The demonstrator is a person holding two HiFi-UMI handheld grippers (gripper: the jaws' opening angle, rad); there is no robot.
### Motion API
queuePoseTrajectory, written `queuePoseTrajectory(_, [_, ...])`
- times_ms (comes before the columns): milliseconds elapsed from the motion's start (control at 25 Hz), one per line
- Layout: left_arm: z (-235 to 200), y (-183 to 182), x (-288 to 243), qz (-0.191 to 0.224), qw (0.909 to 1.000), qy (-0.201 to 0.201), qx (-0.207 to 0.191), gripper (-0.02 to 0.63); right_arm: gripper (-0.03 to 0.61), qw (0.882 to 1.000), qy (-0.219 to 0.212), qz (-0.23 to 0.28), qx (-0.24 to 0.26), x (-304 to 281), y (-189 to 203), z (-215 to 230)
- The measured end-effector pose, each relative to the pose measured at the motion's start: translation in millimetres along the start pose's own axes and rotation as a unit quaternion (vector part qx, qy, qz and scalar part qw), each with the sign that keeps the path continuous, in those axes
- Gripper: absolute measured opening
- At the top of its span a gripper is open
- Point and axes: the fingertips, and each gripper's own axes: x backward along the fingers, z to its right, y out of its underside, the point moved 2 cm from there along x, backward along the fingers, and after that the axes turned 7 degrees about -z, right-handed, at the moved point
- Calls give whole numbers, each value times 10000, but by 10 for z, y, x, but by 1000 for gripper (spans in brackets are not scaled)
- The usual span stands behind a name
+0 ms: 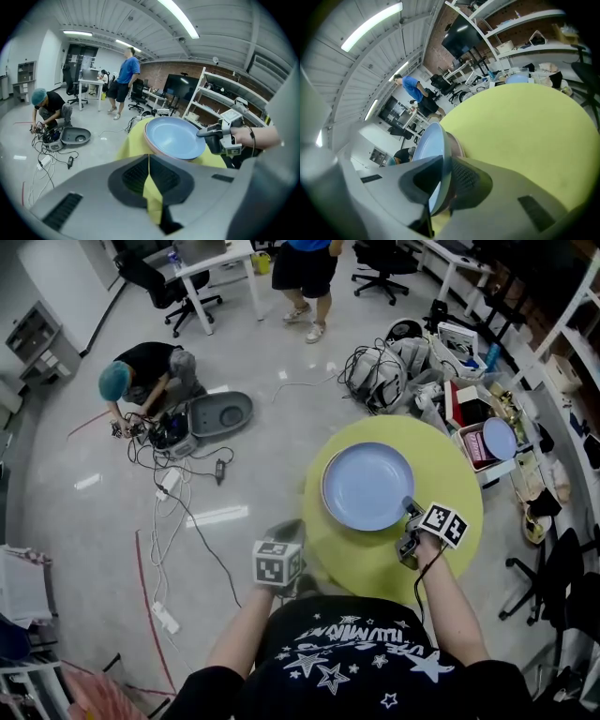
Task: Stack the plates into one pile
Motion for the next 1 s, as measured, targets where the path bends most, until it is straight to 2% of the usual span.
queuePoseTrajectory(360, [-168, 103, -5, -97, 9999, 43, 28, 18, 64, 9977, 438, -23, 512, -77, 80, 9])
queuePoseTrajectory(800, [-303, 116, 5, -200, 9995, 213, -101, 20, 64, 9938, 821, 53, 753, -93, 192, 30])
queuePoseTrajectory(1000, [-344, 144, 35, -271, 9991, 282, -150, 18, 67, 9872, 1129, 85, 1127, -76, 214, -2])
